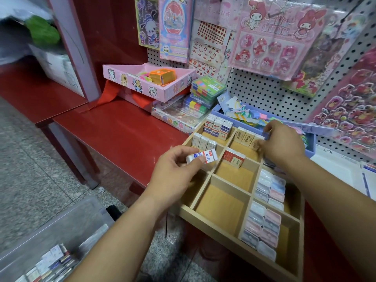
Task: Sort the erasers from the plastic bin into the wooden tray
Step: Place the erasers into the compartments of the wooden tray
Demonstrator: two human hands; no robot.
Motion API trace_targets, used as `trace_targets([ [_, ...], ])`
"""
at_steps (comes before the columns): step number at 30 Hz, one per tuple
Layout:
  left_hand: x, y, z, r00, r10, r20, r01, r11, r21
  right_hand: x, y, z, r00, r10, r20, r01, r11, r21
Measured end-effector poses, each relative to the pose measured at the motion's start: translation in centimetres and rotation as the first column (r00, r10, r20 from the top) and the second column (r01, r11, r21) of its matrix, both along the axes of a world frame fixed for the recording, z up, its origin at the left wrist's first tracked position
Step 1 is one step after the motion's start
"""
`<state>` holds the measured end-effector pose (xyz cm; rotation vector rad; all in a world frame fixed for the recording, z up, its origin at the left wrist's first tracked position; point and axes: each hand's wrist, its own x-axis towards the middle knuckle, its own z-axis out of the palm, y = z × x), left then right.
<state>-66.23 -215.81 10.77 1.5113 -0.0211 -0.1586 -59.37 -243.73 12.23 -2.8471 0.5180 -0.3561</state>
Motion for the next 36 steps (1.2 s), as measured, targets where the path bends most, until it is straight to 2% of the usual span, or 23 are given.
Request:
trace_targets([
  [2,-0.1,0.0,0.1,1.0,0.002,0.004,-0.002,1.0,0.004,-1.4,1.6,1.3,0.994,0.035,0.108,-0.043,0.997,0.07],
  [4,-0.2,0.1,0.2,1.0,0.001,0.007,-0.001,1.0,-0.001,-3.5,4.2,2.8,0.982,0.111,0.152,-0.153,0.94,0.305],
  [6,-0.3,0.1,0.2,1.0,-0.003,0.013,0.003,1.0,-0.006,-5.9,7.3,4.1,0.968,0.228,0.101,-0.245,0.798,0.55],
  [8,-0.3,0.1,0.3,0.999,-0.001,0.037,0.002,1.0,-0.015,-7.6,9.4,4.3,0.942,0.333,0.044,-0.27,0.673,0.688],
  [10,-0.4,0.1,0.2,0.998,0.002,0.056,0.0,0.999,-0.033,-8.1,10.2,3.7,0.934,0.355,0.042,-0.266,0.61,0.746],
  [17,-0.6,0.6,0.3,0.996,-0.085,0.029,0.088,0.992,-0.089,-7.6,10.4,2.2,0.969,0.245,0.035,-0.127,0.37,0.92],
  [21,0.1,0.9,-0.3,1.0,-0.027,0.014,0.028,0.998,-0.064,-5.4,10.1,3.0,0.98,0.155,0.125,-0.173,0.356,0.918],
  [22,0.2,1.0,-0.4,1.0,-0.005,0.012,0.005,0.999,-0.053,-4.6,10.0,3.3,0.981,0.118,0.152,-0.185,0.367,0.911],
  [23,0.4,1.0,-0.5,1.0,0.019,0.009,-0.019,0.999,-0.037,-3.6,9.8,3.4,0.98,0.084,0.178,-0.197,0.422,0.885],
  [26,0.6,1.2,-0.5,0.997,0.068,0.02,-0.068,0.998,-0.009,-0.4,9.3,3.1,0.966,0.096,0.241,-0.235,0.714,0.659],
  [28,0.7,1.4,-0.5,0.995,0.091,0.032,-0.091,0.996,-0.004,1.6,9.0,2.4,0.963,0.168,0.212,-0.254,0.833,0.492],
  [31,0.9,1.5,-0.4,0.993,0.112,0.039,-0.111,0.994,-0.025,4.2,9.2,0.9,0.963,0.245,0.113,-0.266,0.929,0.258],
  [36,1.3,1.8,-0.2,0.991,0.128,0.024,-0.127,0.99,-0.06,6.4,10.8,-0.4,0.96,0.275,0.059,-0.276,0.961,0.01],
])
